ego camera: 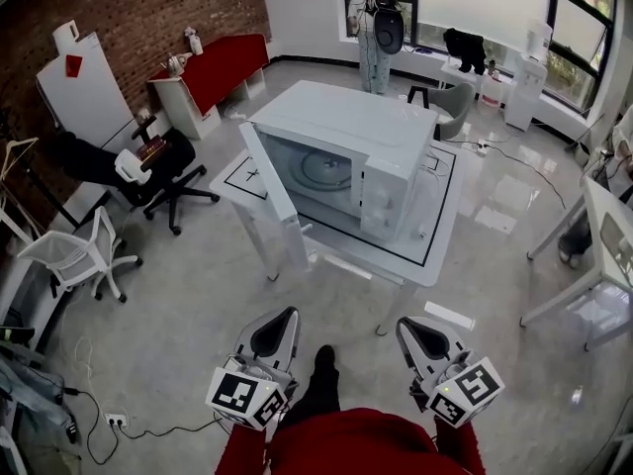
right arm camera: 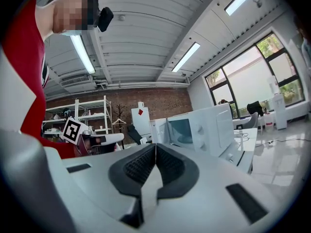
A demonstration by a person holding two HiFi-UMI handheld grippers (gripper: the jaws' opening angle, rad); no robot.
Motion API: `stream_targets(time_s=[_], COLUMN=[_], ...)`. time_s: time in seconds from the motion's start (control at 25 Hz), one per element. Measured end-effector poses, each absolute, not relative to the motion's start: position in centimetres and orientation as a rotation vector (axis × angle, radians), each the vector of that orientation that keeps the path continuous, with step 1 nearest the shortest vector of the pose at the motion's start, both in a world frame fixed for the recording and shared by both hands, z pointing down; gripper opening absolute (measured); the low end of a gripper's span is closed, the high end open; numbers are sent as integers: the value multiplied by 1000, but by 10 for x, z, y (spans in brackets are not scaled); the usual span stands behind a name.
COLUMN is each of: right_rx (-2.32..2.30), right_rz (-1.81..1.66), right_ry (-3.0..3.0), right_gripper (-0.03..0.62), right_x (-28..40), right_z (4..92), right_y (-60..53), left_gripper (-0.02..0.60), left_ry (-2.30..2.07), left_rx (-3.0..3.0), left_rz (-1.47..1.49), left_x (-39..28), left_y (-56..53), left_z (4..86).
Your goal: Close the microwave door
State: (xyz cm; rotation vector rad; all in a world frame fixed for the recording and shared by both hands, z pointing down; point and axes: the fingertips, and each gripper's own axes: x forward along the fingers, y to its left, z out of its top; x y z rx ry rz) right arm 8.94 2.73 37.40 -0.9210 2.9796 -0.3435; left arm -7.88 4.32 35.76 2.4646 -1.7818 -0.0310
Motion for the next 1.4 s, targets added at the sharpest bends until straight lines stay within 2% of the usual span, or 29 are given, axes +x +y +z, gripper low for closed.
stream_targets(time_s=[0.12,0.24,0.36,0.88,1.4], right_rx=[-944,-959,-980,-1068,-1197], right_rz=[-359,-390,-411,-493,-525], right_ry=[2966,2955,2949,2931,2891], right_gripper=[15,15,15,15,15], right_x=[79,68,59,38,47], right_z=[374,377,381,386,391], right_y=[-2,-24,-44,-94,-113], left_gripper=[27,161,214,215,216], left_ry=[-1823,-1872,-1879,-1626,-1431], left_rx=[2457,2433,2406,2514,2628], left_rz=[-28,51,105,155,242], left_x=[-97,-113,-126,-124,-84], left_y=[12,-15,-38,-86,-117], left_z=[356,361,369,381,378])
